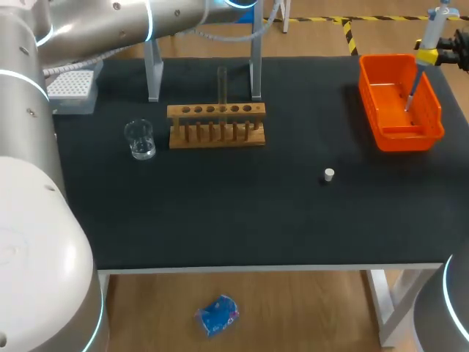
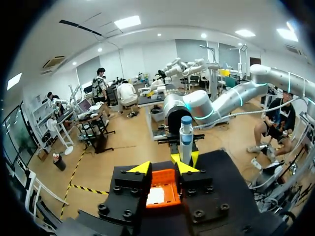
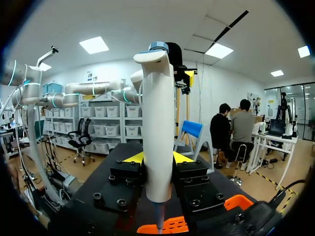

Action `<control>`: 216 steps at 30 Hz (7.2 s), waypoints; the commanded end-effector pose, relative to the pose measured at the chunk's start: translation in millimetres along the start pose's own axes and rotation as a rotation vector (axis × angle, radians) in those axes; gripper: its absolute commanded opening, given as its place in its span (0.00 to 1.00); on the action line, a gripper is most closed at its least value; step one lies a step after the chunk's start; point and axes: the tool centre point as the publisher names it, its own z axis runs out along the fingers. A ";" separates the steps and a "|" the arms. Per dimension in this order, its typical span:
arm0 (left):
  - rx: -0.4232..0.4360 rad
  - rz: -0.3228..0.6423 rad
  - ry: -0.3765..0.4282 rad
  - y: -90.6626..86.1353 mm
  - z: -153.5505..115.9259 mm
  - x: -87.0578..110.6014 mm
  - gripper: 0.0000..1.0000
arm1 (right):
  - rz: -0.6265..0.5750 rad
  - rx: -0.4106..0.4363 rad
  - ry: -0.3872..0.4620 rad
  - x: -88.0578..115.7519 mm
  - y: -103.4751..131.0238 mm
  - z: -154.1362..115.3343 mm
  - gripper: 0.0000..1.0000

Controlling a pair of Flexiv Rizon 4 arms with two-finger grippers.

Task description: Invert the test tube, pick up the pipette, mount the tip to pipette, aspirate from beaker and dispense into the tube, eject the tip, return the pipette, and cap with the stopper.

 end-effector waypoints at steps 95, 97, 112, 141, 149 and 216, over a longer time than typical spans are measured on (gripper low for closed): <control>0.369 0.019 0.111 -37.3 59.7 28.4 0.00 | 0.000 0.002 -0.002 1.0 0.6 0.1 0.00; 0.387 0.010 0.110 -36.7 53.1 29.2 0.00 | 0.000 0.002 -0.002 1.0 0.6 0.1 0.00; 0.390 -0.027 0.164 -39.9 48.1 23.9 0.00 | 0.000 0.002 -0.002 1.0 0.6 0.1 0.00; 0.390 -0.058 0.171 -29.6 64.3 31.6 0.00 | 0.000 0.002 -0.002 1.0 0.6 0.1 0.00; 0.385 -0.075 0.177 -24.8 73.1 35.5 0.00 | 0.000 0.002 -0.002 1.0 0.6 0.1 0.00; 0.382 -0.083 0.133 -18.1 67.5 43.0 0.00 | 0.000 0.002 -0.002 1.0 0.6 0.1 0.00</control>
